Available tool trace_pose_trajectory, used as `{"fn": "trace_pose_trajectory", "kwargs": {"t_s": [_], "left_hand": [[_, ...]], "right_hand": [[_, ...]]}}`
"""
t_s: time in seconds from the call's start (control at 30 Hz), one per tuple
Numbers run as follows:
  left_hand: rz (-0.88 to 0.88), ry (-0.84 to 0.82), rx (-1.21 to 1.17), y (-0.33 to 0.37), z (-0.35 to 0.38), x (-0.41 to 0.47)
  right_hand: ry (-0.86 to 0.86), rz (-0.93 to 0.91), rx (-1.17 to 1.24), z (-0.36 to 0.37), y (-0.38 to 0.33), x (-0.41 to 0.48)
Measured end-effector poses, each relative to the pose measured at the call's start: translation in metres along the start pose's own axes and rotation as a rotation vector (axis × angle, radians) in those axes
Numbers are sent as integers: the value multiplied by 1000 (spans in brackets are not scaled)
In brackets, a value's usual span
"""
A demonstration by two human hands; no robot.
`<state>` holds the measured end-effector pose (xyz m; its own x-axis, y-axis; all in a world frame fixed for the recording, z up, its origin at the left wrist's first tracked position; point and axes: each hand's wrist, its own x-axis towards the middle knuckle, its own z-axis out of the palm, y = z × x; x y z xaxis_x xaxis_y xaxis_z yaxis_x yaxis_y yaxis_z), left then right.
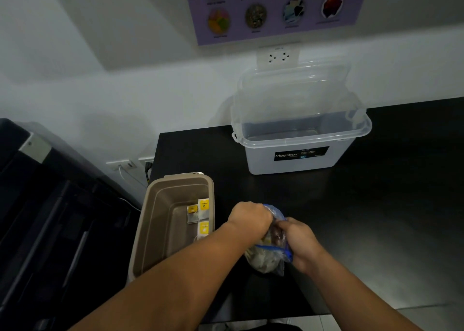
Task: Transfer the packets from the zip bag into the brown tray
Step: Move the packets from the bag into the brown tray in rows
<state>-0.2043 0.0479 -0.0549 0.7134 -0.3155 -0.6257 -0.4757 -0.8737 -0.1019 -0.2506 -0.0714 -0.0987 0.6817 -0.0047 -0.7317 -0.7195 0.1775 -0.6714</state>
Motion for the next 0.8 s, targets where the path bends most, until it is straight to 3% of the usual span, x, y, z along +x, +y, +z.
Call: {"fn": "trace_pose_trajectory", "kwargs": {"t_s": [0.07,0.23,0.37,0.53,0.8], "left_hand": [[-15,-50,-11,4,-2,-1],[-57,62,-87,-1,-8,-10],[-100,114,-392,-24,-15,-19],[-99,360,-713,-47,-4,-29],[-56,482,-1033,-63,-17,-46]], "right_hand": [[-4,5,1,-1,0,0],[-17,24,17,-3,-2,2],[-37,36,52,-1,-6,0],[-40,41,79,5,-8,1],[-29,36,43,11,-9,3]]}}
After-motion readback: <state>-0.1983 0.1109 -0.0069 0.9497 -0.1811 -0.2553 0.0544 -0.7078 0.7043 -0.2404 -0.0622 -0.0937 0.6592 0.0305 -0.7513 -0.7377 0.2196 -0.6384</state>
